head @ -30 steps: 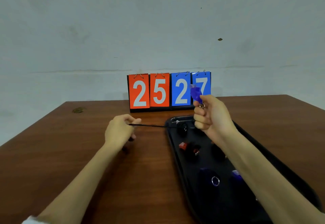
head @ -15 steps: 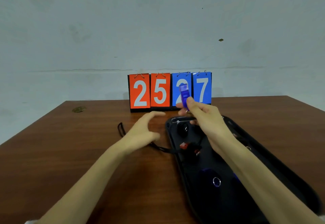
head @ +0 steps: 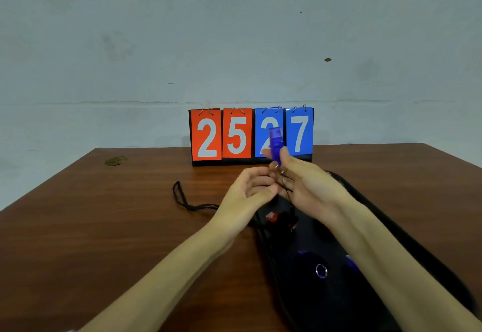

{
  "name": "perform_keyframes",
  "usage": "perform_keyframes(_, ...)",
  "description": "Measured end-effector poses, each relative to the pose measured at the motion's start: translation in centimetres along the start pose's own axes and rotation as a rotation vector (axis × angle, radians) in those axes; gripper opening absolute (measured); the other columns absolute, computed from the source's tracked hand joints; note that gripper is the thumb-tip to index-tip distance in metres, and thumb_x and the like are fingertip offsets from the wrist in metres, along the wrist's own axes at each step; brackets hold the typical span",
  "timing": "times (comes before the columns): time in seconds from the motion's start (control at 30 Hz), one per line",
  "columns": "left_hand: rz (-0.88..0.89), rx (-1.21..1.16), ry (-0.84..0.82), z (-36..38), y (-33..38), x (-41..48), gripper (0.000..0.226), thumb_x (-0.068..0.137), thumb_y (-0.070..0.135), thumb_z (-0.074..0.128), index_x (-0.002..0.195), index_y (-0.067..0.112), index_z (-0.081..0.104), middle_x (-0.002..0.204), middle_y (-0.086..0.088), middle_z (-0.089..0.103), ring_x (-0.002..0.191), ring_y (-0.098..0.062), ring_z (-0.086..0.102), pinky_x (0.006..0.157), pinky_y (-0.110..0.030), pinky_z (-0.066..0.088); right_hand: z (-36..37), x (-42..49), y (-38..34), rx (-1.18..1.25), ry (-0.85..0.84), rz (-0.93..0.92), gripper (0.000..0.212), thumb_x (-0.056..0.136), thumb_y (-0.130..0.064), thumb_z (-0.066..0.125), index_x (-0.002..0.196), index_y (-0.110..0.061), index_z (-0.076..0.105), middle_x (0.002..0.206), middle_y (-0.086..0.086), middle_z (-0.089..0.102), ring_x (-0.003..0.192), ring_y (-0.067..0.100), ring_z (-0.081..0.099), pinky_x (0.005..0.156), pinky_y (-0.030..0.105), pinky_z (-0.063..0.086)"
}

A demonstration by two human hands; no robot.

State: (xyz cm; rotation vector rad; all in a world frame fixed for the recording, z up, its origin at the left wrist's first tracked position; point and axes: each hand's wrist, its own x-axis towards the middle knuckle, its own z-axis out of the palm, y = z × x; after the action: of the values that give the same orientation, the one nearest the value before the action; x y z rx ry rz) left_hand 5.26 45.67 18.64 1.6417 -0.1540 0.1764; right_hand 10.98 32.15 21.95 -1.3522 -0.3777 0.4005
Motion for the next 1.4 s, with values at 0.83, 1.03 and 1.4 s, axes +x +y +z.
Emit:
perform_keyframes(0.83, 0.135, 0.557, 0.099, -4.2, 0.8, 0.9, 0.012, 0.086, 0.020, 0.064, 0.080, 0.031, 0.066, 0.083, 0.015, 0.066, 0.083, 0.004, 0.060, 0.071, -0.010, 0.045, -0.4, 0.7, 1.4, -1.233, 0.065, -0.056, 0.014, 0.096, -0.028, 0.047, 0.092, -0.021, 0.058, 0.077, -0.003, 0.056, 0.069, 0.008, 0.052, 0.061, 0.021, 0.040)
perform_keyframes(1.03, 0.238, 0.466, 0.199, -4.7, 0.5, 1.2, 0.012, 0.088, 0.020, 0.060, 0.083, 0.031, 0.063, 0.082, 0.016, 0.065, 0.081, 0.012, 0.058, 0.070, -0.003, 0.044, 0.0, 0.0, 1.3, -1.047, -0.129, -0.177, 0.010, 0.085, -0.027, 0.066, 0.086, -0.019, 0.072, 0.077, -0.008, 0.067, 0.072, 0.005, 0.060, 0.068, 0.022, 0.050)
perform_keyframes(1.4, 0.038, 0.154, -0.011, -3.5, 0.1, 0.8, 0.028, 0.094, 0.029, 0.048, 0.090, 0.008, 0.067, 0.059, 0.000, 0.056, 0.040, -0.008, 0.038, 0.039, -0.017, 0.029, 0.5, -0.2, 0.4, -0.575, 0.174, -0.387, 0.008, 0.085, -0.023, 0.065, 0.090, -0.020, 0.071, 0.062, -0.018, 0.063, 0.061, -0.006, 0.056, 0.055, 0.007, 0.043)
